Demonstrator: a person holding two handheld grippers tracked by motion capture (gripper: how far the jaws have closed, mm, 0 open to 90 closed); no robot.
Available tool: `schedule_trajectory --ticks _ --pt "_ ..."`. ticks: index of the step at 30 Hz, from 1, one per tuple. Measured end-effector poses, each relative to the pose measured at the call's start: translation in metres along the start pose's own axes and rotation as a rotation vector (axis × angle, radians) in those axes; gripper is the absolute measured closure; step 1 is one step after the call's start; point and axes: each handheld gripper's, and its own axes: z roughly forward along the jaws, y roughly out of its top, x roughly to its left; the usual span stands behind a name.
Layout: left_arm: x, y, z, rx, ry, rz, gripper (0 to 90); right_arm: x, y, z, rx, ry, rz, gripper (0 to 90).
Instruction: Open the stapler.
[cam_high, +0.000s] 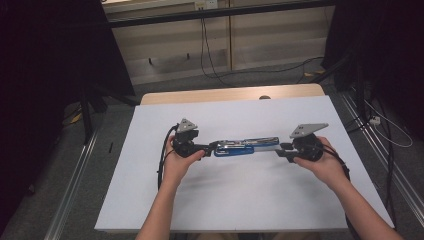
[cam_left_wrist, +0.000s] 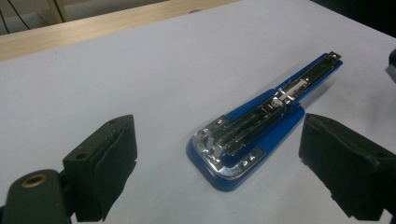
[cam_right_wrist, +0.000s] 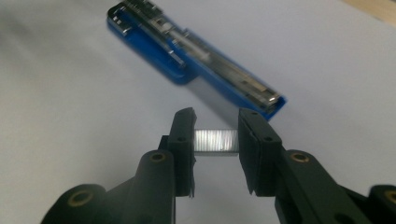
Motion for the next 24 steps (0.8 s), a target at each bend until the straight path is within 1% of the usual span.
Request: schedule_trajectory --ticks 3,5,9,11,12,13,15,17,19,20,22,24 --pt "-0.002 0.000 -0.001 0.008 0.000 0.010 11.3 0.013 -0.008 0.004 0.013 0.032 -0.014 68.2" --pt "-0.002 -0.001 -0.002 0.009 0.004 0.013 11.3 0.019 -0.011 0.007 0.032 0.042 -0.035 68.1" --pt "-0.002 -0.004 0.000 0.007 0.008 0.000 11.3 0.028 -0.018 0.017 0.064 0.059 -0.066 68.2" --pt "-0.001 -0.003 0.000 0.008 0.004 0.007 11.3 0.032 -0.021 0.021 0.085 0.054 -0.100 68.1" --pt "-0.002 -0.003 0.001 0.005 0.007 0.009 11.3 0.033 -0.021 0.023 0.098 0.037 -0.121 68.1" --pt "-0.002 -0.003 0.001 -0.004 0.004 0.000 11.3 0.034 -0.022 0.023 0.110 0.024 -0.134 68.1" --pt "-0.002 -0.002 0.002 -0.009 0.001 0.000 11.4 0.036 -0.025 0.025 0.111 0.040 -0.136 68.1" --pt "-0.002 -0.002 0.003 -0.005 0.001 0.004 11.4 0.037 -0.027 0.025 0.118 0.030 -0.149 67.7" --pt "-0.001 -0.003 0.003 -0.008 0.002 -0.006 11.4 0.037 -0.029 0.024 0.110 0.025 -0.142 65.5" --pt "-0.001 -0.003 0.003 -0.006 0.002 -0.004 11.4 0.037 -0.030 0.023 0.109 0.019 -0.140 64.2" --pt "-0.001 -0.002 0.001 -0.014 0.003 -0.008 11.4 0.036 -0.032 0.022 0.102 0.004 -0.128 58.2" --pt "0.000 -0.002 0.000 -0.024 0.002 -0.009 11.4 0.035 -0.034 0.020 0.098 0.006 -0.116 58.3"
